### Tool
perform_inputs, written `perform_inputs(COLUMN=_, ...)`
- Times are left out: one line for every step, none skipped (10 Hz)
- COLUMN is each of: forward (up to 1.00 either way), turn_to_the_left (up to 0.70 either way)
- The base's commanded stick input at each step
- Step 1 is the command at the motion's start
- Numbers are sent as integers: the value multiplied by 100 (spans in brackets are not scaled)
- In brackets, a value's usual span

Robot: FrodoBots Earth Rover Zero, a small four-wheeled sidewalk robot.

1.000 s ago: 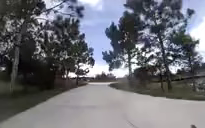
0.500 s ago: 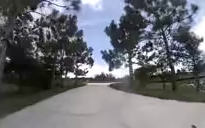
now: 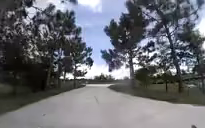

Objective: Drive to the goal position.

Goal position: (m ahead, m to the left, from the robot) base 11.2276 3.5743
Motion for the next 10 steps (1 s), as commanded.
perform_inputs(forward=85, turn_to_the_left=0)
perform_inputs(forward=85, turn_to_the_left=0)
perform_inputs(forward=85, turn_to_the_left=0)
perform_inputs(forward=85, turn_to_the_left=0)
perform_inputs(forward=85, turn_to_the_left=0)
perform_inputs(forward=85, turn_to_the_left=0)
perform_inputs(forward=85, turn_to_the_left=0)
perform_inputs(forward=85, turn_to_the_left=0)
perform_inputs(forward=85, turn_to_the_left=0)
perform_inputs(forward=85, turn_to_the_left=0)
